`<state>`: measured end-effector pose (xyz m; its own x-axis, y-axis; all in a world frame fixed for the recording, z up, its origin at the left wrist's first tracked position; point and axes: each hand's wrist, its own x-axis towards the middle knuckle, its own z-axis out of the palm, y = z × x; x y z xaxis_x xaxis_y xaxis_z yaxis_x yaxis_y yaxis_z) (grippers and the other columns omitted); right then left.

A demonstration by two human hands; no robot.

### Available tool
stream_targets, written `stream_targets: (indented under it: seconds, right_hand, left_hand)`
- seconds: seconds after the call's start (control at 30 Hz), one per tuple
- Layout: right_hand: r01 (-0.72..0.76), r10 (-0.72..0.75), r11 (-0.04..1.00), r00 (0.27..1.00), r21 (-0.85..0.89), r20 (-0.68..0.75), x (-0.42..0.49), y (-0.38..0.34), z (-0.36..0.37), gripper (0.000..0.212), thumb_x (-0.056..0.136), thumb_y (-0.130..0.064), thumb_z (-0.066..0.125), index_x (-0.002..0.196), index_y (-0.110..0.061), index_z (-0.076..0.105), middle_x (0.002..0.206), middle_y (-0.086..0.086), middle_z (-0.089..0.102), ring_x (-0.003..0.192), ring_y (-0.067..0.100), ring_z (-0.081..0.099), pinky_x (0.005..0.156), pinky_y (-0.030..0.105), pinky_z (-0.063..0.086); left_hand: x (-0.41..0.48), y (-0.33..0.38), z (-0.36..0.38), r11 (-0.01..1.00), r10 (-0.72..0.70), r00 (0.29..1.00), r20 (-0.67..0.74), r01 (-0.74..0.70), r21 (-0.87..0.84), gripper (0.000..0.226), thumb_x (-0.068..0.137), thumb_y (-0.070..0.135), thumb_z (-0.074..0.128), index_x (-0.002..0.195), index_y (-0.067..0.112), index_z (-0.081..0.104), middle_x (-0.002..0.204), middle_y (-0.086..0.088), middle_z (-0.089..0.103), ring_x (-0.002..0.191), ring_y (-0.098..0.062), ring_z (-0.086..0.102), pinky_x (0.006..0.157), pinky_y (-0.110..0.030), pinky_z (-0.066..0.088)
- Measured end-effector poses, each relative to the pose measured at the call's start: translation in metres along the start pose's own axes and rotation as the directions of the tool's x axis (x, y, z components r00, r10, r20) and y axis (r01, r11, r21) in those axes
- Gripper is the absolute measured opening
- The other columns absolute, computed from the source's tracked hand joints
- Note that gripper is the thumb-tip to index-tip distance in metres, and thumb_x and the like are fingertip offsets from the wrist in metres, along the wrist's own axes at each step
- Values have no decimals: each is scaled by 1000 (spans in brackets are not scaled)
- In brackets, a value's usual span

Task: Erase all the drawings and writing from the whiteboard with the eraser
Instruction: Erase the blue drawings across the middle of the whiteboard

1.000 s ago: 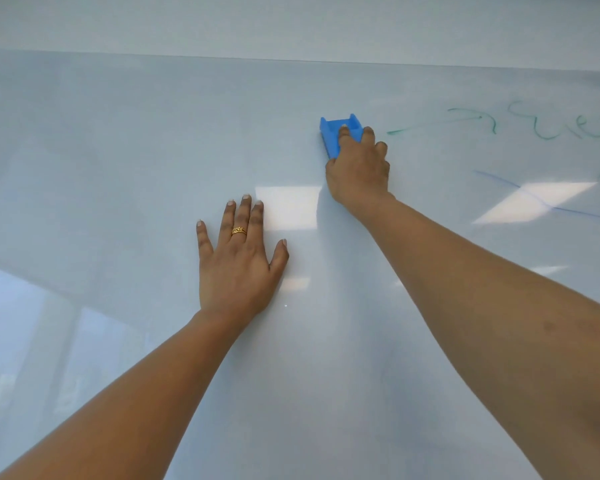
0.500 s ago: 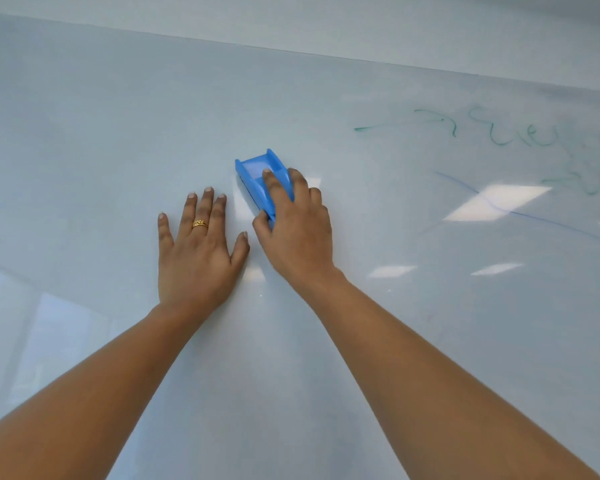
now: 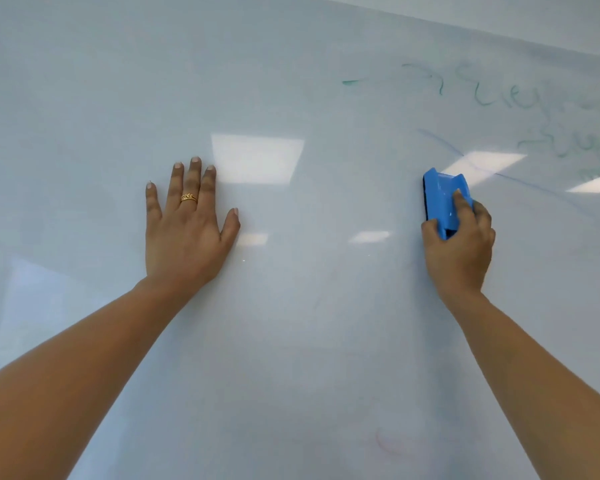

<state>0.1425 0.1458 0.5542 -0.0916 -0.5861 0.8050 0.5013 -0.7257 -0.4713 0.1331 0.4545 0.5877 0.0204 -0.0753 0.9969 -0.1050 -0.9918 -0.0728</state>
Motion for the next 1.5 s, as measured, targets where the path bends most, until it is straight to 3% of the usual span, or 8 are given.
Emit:
stream_targets:
  seconds: [0.23, 0.43, 0.73, 0.87, 1.03, 1.23, 1.37, 1.5]
  right_hand:
    - [-16, 17, 995, 1000, 100, -14, -42, -34, 7, 47, 86, -21, 57, 132, -17, 49, 138, 8, 43, 114, 30, 44, 92, 39, 41]
    - [194, -205, 964, 978, 182, 43, -98, -93, 28, 43, 82, -27, 55, 124, -16, 58, 132, 15, 51, 103, 37, 54, 86, 41, 46]
    - [452, -476, 876, 866, 170, 151, -132, -91, 16, 43, 78, -32, 51, 121, -26, 49, 125, 4, 52, 92, 19, 54, 72, 30, 52]
    - [389, -410, 907, 903, 159, 132, -119, -67, 7, 43, 76, -31, 52, 119, -22, 55, 124, 7, 53, 95, 25, 55, 76, 35, 51]
    - [125, -132, 987, 990, 102, 58, -105, -31, -7, 40, 82, -23, 60, 122, -19, 57, 129, 8, 50, 105, 27, 51, 82, 43, 50]
    - [-33, 33, 999, 999, 38, 0, -123, -24, -17, 41, 84, -17, 61, 124, -17, 54, 130, 9, 48, 105, 29, 48, 80, 44, 49]
    - [-18, 18, 999, 1000, 39, 13, -152, -45, -11, 38, 83, -20, 60, 121, -17, 55, 130, 10, 48, 103, 31, 49, 80, 46, 49]
    - [131, -136, 987, 989, 91, 57, -194, -78, -2, 38, 80, -31, 50, 117, -22, 54, 126, 10, 52, 98, 29, 54, 80, 38, 47]
  left_hand:
    - [-11, -2, -1, 999, 41, 999, 13, -41, 7, 77, 86, 52, 8, 149, 10, 15, 157, -8, 11, 145, -23, 4, 115, -46, -2]
    - [-21, -6, 0, 997, 83, 997, -1, -83, -5, 74, 89, 51, 12, 148, 8, 21, 156, -10, 17, 144, -25, 11, 114, -46, 1]
    - [-34, -7, 1, 996, 93, 996, -12, -93, -14, 70, 91, 48, 18, 147, 8, 25, 154, -11, 23, 143, -26, 18, 114, -45, 4]
    - [-42, -10, 0, 993, 115, 993, -9, -115, -5, 68, 91, 47, 20, 146, 6, 28, 152, -12, 26, 142, -28, 21, 113, -45, 4]
    - [-56, -14, -3, 988, 155, 988, 16, -155, -1, 66, 92, 45, 23, 145, 6, 29, 152, -13, 27, 141, -28, 23, 113, -42, 2]
    - [-82, -42, -14, 964, 264, 962, 68, -266, 16, 65, 92, 44, 25, 146, 8, 30, 152, -8, 27, 140, -23, 22, 115, -39, 2]
    - [-93, -56, -19, 954, 298, 950, 89, -300, 12, 64, 93, 44, 25, 146, 9, 31, 152, -7, 27, 140, -22, 22, 115, -39, 3]
    - [-101, -66, -21, 945, 327, 941, 92, -328, 1, 63, 93, 43, 25, 145, 9, 32, 152, -7, 27, 140, -23, 24, 115, -41, 7]
